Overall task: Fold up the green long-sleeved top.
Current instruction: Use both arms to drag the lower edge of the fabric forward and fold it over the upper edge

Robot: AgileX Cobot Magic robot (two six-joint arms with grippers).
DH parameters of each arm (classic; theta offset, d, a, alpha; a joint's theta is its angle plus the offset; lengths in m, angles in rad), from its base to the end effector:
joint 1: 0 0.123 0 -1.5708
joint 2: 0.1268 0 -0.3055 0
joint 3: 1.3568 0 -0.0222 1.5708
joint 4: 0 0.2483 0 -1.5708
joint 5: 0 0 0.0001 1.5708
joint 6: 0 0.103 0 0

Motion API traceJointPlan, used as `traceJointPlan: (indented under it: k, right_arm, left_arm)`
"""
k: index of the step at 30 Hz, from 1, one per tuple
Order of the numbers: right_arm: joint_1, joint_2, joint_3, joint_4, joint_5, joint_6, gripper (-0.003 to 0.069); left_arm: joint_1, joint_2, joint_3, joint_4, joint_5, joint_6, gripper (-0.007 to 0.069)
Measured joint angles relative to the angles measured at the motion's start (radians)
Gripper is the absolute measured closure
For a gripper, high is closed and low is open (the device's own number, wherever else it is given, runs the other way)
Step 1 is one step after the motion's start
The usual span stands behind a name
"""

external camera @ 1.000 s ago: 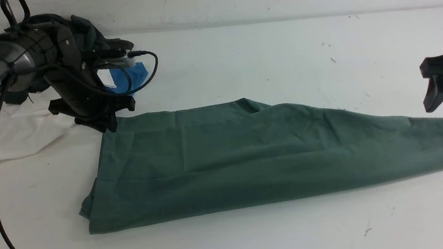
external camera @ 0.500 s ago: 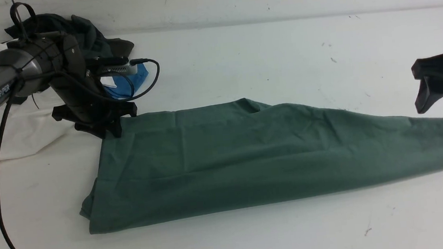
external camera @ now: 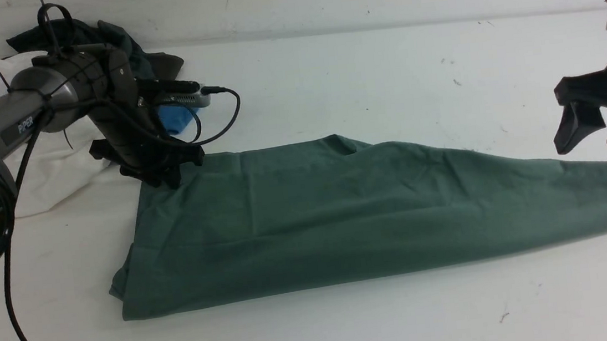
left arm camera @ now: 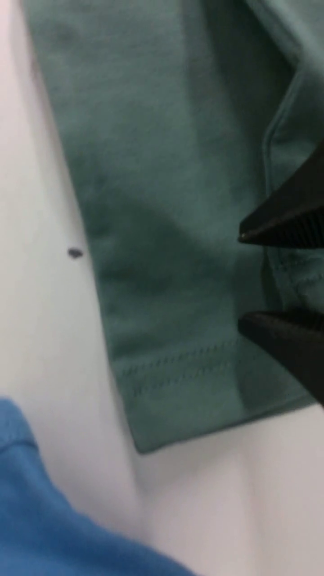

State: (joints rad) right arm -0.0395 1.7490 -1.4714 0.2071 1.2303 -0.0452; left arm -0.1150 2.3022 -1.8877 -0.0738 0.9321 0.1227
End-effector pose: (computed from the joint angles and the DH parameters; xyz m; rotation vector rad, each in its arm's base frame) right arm 0.3560 0.0059 0.2894 0.0727 2.9691 0.2888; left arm 0.5009 -0.0640 0.1661 0.2866 2.8141 -0.0919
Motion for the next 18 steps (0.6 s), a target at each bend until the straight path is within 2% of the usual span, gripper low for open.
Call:
traceJointPlan:
  k: [2, 5, 7, 13, 18]
  right_arm:
    - [0.0, 0.0, 0.0, 0.007, 0.0, 0.0, 0.0157]
    - [0.0, 0.0, 0.0, 0.017, 0.0, -0.002, 0.0157]
    - [0.0, 0.0, 0.0, 0.019, 0.0, -0.01, 0.0157]
    - [0.0, 0.0, -0.001, 0.049, 0.0, -0.027, 0.0157]
    - [0.0, 0.0, -0.047, 0.124, 0.003, -0.046, 0.0157]
  left_arm:
    - [-0.004, 0.0, 0.0, 0.0, 0.007, 0.008, 0.0479]
    - [-0.007, 0.0, -0.005, 0.0, 0.019, 0.018, 0.0584]
    - [-0.007, -0.003, -0.016, -0.001, 0.041, 0.031, 0.0608]
    - [-0.007, -0.049, -0.082, -0.001, 0.106, 0.047, 0.0608]
    - [-0.007, -0.097, -0.151, 0.0, 0.118, 0.05, 0.0608]
